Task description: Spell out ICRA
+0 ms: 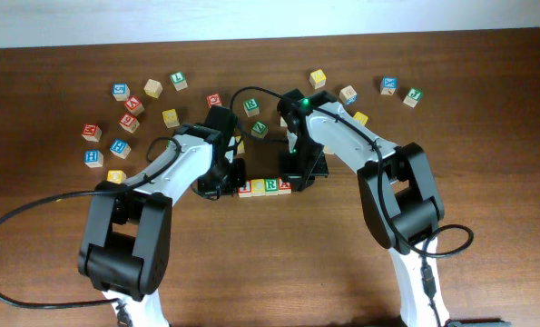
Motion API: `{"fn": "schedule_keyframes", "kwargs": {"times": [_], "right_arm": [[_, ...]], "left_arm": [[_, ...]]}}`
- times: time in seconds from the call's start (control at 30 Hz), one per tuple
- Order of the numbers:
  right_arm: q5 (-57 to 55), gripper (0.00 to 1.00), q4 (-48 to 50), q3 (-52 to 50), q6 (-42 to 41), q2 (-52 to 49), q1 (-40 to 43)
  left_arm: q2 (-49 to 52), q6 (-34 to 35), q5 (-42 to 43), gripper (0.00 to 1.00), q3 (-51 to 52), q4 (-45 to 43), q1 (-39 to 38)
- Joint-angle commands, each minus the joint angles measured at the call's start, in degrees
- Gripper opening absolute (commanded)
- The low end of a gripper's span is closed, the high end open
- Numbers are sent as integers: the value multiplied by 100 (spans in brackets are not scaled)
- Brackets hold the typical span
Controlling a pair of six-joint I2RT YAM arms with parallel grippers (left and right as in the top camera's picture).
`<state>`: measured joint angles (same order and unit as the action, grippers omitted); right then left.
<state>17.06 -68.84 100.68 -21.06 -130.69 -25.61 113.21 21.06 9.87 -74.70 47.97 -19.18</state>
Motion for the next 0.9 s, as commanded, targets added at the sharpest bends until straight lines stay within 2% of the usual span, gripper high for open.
{"fn": "schedule_keyframes", "kwargs": {"times": [0.0,0.47,0.6,0.67,0.87], "right_arm": [[122,4,4,-46,-42,-20,-70],[-116,4,-140,-46,-42,-20,-63],[-142,4,-136,-28,-39,-17,-52],[-144,4,-109,-20,-37,-17,-22],[-271,4,-284,166,101,-17,313]], "left_arm": [[59,83,133,1,42,-26,-33],[59,79,2,0,39,-55,-26],[57,79,-284,4,37,-35,24],[57,79,-284,0,31,-35,85],[57,79,-284,0,-129,190,444]]}}
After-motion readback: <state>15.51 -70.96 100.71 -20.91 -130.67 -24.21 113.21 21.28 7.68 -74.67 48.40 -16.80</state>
